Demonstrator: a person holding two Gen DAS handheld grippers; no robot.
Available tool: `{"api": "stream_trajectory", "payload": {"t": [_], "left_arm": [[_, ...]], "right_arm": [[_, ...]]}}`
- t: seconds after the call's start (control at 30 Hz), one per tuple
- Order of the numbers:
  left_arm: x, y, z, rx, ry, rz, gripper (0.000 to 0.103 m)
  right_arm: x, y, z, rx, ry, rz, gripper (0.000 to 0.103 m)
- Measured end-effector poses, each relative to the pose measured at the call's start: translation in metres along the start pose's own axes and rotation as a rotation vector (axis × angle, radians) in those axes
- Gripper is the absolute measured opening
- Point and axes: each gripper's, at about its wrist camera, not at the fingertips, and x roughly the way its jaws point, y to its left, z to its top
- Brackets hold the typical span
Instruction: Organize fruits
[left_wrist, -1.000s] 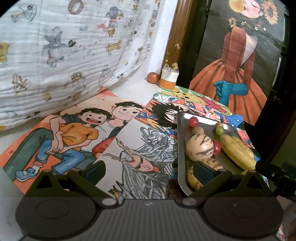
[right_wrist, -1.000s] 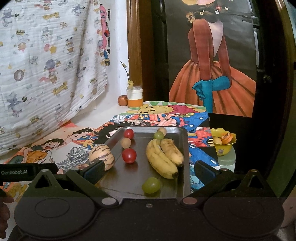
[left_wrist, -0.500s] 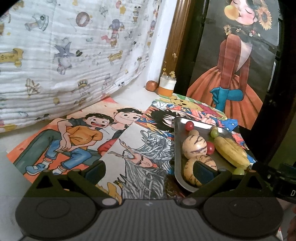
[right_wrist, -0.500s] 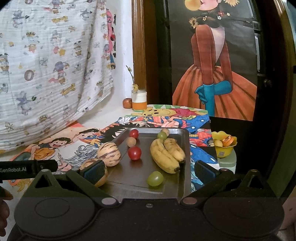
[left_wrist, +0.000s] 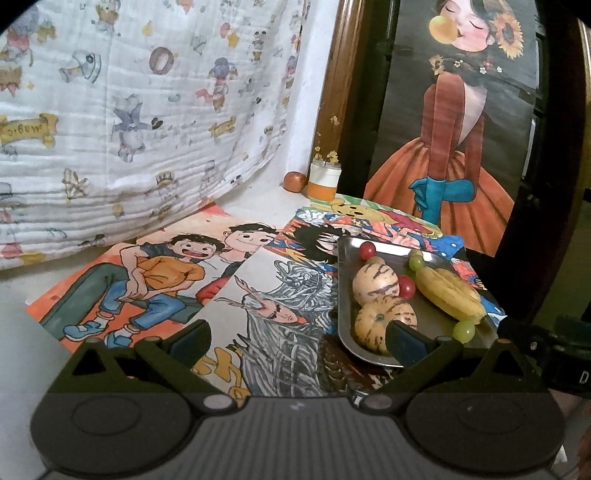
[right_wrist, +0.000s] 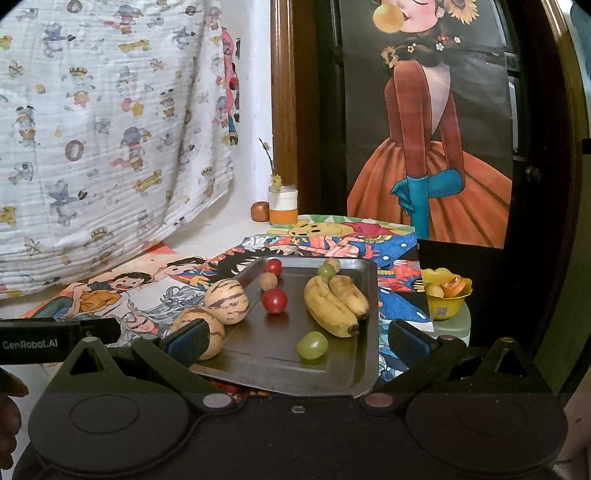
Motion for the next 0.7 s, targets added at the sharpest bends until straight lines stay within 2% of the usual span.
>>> {"api": "stream_trajectory", "payload": {"t": [0.3, 0.7], "left_arm": [[-0.014, 0.003, -0.009, 0.002, -0.024, 0.008, 0.103], [-0.024, 0.005, -0.018, -0.001, -0.042, 0.010, 0.103]], "right_arm": [[-0.011, 0.001, -0.005, -0.016, -0.031, -0.003, 0.102], [-0.018, 0.004, -0.018, -0.022, -0.029, 0.022, 0.102]]}}
